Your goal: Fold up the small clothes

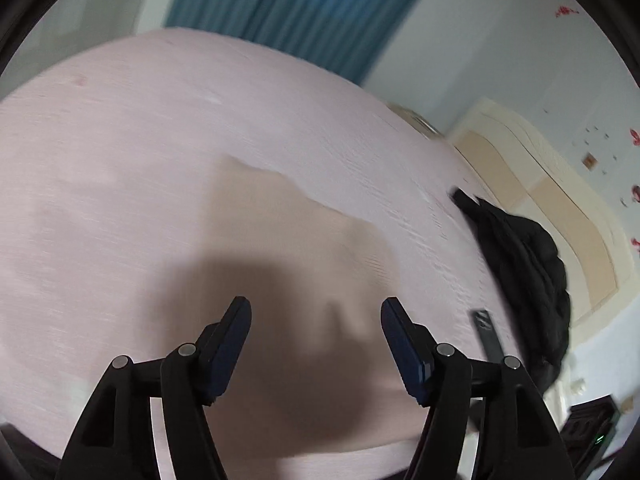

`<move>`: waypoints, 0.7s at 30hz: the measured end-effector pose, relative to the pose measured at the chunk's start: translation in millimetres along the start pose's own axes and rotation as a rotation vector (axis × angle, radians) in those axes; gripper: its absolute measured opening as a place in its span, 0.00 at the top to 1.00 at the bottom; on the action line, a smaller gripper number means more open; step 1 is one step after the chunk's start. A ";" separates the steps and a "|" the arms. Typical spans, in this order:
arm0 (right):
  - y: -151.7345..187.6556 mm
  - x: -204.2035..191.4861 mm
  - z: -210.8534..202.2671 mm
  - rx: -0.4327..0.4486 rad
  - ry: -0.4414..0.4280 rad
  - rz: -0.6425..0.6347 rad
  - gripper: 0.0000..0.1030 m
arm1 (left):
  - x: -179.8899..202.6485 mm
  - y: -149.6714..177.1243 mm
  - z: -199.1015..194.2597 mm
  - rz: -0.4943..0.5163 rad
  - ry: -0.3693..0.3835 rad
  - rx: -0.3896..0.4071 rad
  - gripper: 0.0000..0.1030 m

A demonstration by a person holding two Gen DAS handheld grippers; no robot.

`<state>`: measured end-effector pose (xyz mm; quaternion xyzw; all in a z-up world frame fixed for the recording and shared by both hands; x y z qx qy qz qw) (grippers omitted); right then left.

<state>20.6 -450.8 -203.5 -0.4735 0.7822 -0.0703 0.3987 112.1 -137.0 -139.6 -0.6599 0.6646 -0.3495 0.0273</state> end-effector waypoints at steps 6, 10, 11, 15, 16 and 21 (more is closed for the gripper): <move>0.7 -37.6 5.9 -0.029 -0.095 -0.056 0.49 | -81.7 12.2 -8.4 0.008 -0.129 0.024 0.37; -7.0 -69.9 24.8 -0.061 -0.067 -0.120 0.46 | -114.8 17.7 -2.4 -0.067 -0.061 0.028 0.37; -8.8 -78.8 33.9 -0.069 -0.033 -0.155 0.46 | -117.9 18.9 2.1 -0.072 -0.051 0.022 0.37; -16.5 -97.1 79.0 -0.110 0.149 -0.242 0.63 | -116.4 22.5 19.1 -0.073 -0.031 0.000 0.37; -18.5 -95.6 87.5 -0.125 0.150 -0.242 0.71 | -114.6 21.6 21.1 -0.072 -0.022 0.002 0.37; -15.7 -114.2 71.4 -0.037 0.102 -0.386 0.82 | -109.3 17.8 20.8 -0.076 0.008 0.001 0.37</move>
Point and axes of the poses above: each gripper's, at about its wrist camera, not at the fingertips, and z roughly the way its jaws point, x to its right, y to its underside, the point moved 2 cm from there along z, roughly the way its jaws point, and after that the axes turned 9 degrees about -x, right-handed, at the moved point
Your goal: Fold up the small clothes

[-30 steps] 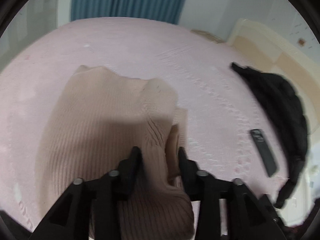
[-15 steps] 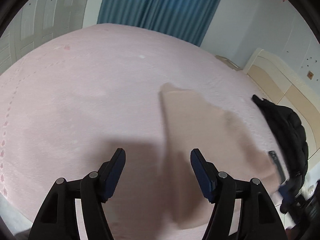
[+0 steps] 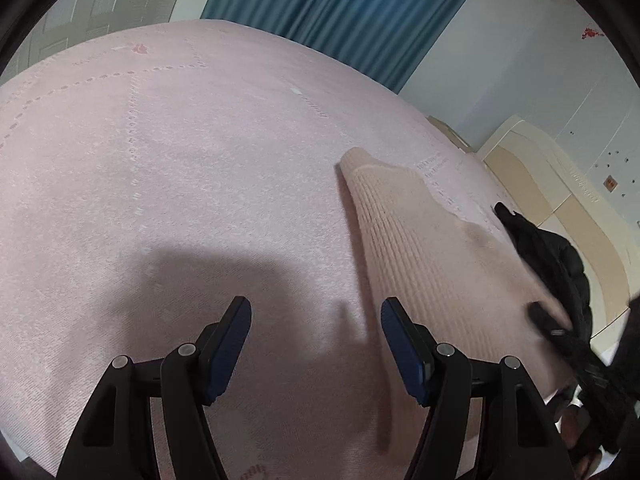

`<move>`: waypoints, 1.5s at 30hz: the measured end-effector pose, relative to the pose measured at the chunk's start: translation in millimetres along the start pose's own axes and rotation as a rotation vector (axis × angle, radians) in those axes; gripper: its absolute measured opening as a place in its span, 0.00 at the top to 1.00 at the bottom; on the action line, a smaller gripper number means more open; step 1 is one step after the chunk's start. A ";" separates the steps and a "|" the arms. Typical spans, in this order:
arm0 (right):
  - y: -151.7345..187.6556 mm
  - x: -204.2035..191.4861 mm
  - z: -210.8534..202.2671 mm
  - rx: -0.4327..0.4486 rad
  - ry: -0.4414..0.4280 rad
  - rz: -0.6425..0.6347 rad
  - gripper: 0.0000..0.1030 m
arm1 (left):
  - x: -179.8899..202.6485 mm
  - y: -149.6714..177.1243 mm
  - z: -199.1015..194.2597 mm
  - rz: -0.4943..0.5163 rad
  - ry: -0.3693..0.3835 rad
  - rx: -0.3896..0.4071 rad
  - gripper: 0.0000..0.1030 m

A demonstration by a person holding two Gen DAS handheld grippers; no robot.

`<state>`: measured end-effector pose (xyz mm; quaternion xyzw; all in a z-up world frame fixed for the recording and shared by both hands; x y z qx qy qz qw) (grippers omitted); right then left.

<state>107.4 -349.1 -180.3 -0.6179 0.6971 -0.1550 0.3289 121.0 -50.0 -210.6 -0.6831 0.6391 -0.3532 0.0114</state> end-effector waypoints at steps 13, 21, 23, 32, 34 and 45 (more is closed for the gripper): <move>18.4 33.8 4.0 -0.133 0.160 0.138 0.69 | -2.2 -0.5 0.2 -0.004 0.031 -0.006 0.37; -17.6 39.0 23.8 -0.112 0.169 0.135 0.67 | 8.0 0.3 3.1 0.041 -0.001 0.009 0.36; -22.5 30.9 31.6 -0.113 0.149 0.093 0.89 | 10.6 -1.0 4.7 0.045 -0.010 0.009 0.36; -14.4 78.7 35.5 -0.148 0.110 0.216 0.90 | 15.7 -0.5 9.7 0.047 0.001 0.000 0.37; -8.2 85.0 43.9 -0.180 0.140 0.234 0.87 | 19.9 2.0 9.1 0.071 -0.011 0.003 0.37; 7.7 78.2 39.6 -0.273 -0.123 0.328 0.32 | 15.7 -1.3 -7.7 0.079 0.003 0.056 0.37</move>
Point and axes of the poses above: each gripper's, at about its wrist camera, not at the fingertips, and z roughly the way its jaws point, x to its right, y to its underside, the point moved 2 cm from there along z, roughly the way its jaws point, and after that the axes turned 9 degrees about -x, right-handed, at the moved point
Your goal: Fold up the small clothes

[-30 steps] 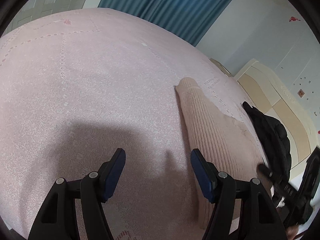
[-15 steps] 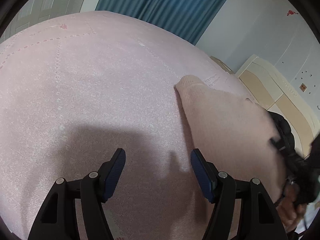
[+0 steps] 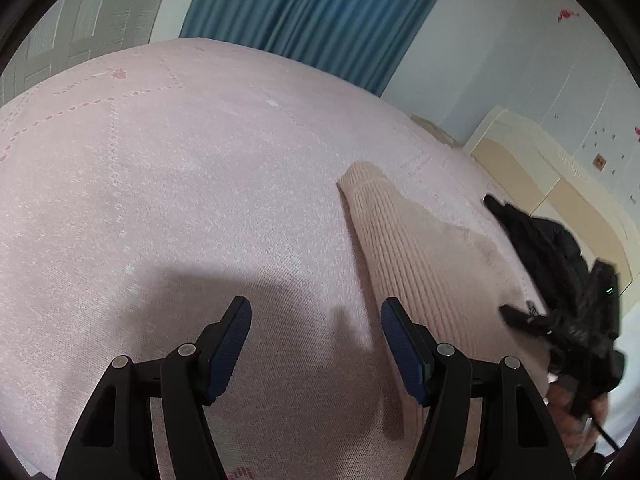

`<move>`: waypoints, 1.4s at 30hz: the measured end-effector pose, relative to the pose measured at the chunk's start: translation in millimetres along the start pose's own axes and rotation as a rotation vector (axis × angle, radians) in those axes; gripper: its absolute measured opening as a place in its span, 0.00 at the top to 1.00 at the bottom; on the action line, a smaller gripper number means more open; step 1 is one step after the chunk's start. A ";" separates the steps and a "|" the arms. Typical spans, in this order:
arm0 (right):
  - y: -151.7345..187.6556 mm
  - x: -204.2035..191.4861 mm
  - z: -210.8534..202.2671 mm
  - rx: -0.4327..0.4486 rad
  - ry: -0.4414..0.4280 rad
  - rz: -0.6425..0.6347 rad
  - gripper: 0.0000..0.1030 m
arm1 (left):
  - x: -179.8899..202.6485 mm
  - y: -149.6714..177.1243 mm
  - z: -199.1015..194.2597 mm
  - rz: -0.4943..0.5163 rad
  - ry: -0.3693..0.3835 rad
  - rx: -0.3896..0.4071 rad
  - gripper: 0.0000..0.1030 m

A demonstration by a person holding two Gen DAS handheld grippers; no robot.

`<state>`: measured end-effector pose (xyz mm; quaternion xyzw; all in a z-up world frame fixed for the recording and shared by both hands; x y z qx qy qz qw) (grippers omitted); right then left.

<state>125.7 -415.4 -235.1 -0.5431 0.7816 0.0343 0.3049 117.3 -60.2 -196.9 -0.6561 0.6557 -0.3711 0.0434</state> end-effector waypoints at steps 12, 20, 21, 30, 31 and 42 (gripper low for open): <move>-28.8 -3.6 41.2 -0.125 -0.141 0.023 0.55 | -29.9 -12.3 -25.4 -0.083 0.051 0.070 0.37; -26.5 -39.8 -14.5 -0.014 -0.206 0.011 0.66 | -48.3 -13.7 -38.9 -0.135 0.069 0.098 0.37; -27.2 -53.0 -26.8 0.018 -0.204 -0.004 0.66 | -47.5 -14.4 -39.6 -0.130 0.066 0.098 0.37; -38.1 -143.7 -100.5 0.193 0.100 -0.112 0.67 | -62.1 -20.1 -58.5 -0.166 0.086 0.144 0.37; -39.4 -153.5 -100.7 0.196 0.104 -0.109 0.67 | -64.0 -21.0 -60.2 -0.172 0.084 0.150 0.37; -57.8 -217.3 5.0 0.081 -0.299 -0.007 0.67 | -84.1 -22.8 -63.9 -0.229 0.081 0.155 0.36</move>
Point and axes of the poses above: each gripper's, at about its wrist camera, not at the fingertips, and z roughly the way its jaws point, x to its right, y to its underside, the point moved 2 cm from there along z, roughly the way its jaws point, and after that the axes turned 9 degrees about -x, right-handed, at the moved point
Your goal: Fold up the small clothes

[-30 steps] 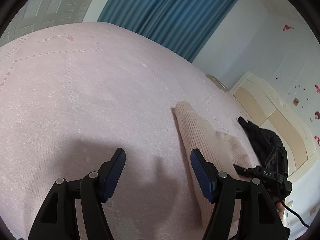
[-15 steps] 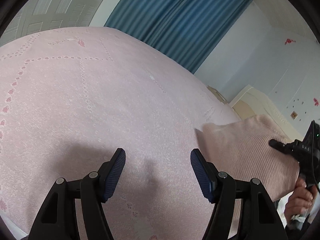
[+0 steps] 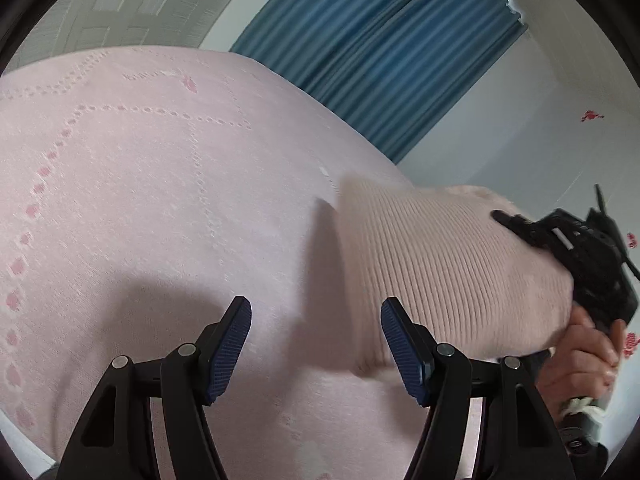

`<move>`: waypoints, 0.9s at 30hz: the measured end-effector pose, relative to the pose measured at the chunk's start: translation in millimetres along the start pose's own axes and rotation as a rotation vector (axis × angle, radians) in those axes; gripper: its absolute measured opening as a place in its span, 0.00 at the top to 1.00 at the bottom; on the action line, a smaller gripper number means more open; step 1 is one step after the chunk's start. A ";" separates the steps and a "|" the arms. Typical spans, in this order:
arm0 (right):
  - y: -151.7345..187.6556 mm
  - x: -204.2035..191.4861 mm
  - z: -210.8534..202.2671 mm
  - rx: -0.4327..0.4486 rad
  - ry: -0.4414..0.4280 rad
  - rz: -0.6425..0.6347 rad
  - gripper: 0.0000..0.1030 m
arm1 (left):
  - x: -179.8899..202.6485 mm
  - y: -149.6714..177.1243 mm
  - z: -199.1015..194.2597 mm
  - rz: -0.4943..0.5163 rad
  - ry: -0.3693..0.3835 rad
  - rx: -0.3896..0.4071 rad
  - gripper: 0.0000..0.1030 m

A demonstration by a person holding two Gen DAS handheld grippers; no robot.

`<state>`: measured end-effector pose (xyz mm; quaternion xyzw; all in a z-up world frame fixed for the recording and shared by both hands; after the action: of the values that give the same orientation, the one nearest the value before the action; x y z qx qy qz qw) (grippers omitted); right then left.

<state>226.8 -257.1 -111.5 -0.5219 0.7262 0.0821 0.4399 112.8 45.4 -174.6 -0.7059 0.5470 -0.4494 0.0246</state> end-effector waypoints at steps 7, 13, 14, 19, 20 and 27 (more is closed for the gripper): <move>1.5 102.1 55.2 -0.123 0.406 -0.061 0.61 | 1.3 4.3 25.6 -0.021 -0.003 -0.082 0.37; 15.0 96.3 4.8 -0.036 0.315 -0.156 0.54 | 25.6 26.5 50.5 0.084 -0.056 -0.173 0.37; 20.9 93.1 -1.4 -0.024 0.310 -0.187 0.54 | 28.2 31.3 51.3 0.111 -0.079 -0.180 0.37; 48.4 96.7 -14.7 0.005 0.210 -0.232 0.54 | 36.9 59.8 54.7 0.251 -0.194 -0.230 0.38; 52.9 99.3 -16.6 -0.010 0.203 -0.216 0.55 | 38.0 65.6 56.5 0.277 -0.227 -0.231 0.38; 66.3 99.8 -25.2 -0.039 0.157 -0.199 0.55 | 42.3 62.6 58.8 0.334 -0.326 -0.178 0.51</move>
<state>151.1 -310.8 -191.2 -0.6046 0.7012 0.0110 0.3777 104.6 -40.2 -216.9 -0.6682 0.6823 -0.2693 0.1245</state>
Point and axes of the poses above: each gripper's, at about its wrist camera, not at the fingertips, and z roughly the way its jaws point, x to its right, y to its underside, the point moved 2 cm from there along z, roughly the way its jaws point, and after that the axes turned 9 degrees about -x, right-handed, at the moved point
